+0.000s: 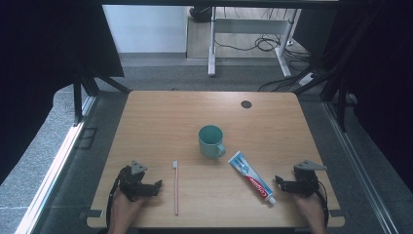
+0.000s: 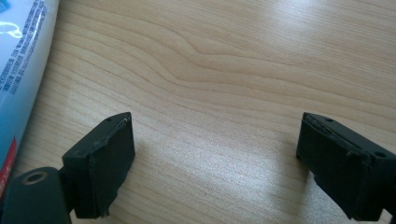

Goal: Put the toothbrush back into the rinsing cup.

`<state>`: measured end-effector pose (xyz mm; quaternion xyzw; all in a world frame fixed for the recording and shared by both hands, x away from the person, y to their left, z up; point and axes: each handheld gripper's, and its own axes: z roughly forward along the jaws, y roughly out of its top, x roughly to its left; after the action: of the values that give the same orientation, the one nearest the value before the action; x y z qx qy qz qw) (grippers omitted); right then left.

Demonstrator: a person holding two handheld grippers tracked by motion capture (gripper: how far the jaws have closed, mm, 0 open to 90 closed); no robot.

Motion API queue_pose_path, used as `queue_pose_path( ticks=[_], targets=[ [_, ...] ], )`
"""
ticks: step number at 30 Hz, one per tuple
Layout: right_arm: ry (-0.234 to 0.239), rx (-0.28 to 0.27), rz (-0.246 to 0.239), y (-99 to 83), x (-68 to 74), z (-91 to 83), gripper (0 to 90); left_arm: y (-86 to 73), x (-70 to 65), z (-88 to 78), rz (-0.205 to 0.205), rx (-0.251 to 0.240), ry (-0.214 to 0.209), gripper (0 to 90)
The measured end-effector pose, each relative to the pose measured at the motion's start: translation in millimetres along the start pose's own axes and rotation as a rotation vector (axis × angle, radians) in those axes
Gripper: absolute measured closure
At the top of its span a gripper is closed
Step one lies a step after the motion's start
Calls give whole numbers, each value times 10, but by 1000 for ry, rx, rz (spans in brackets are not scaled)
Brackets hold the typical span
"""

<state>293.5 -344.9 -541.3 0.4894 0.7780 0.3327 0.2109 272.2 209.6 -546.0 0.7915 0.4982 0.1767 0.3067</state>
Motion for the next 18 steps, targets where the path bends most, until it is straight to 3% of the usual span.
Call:
queue_pose_path(
  ticks=[18],
  targets=[
    [3,4,-3,6,10,11,91,3,-3,4,-1,1,1,0]
  ],
)
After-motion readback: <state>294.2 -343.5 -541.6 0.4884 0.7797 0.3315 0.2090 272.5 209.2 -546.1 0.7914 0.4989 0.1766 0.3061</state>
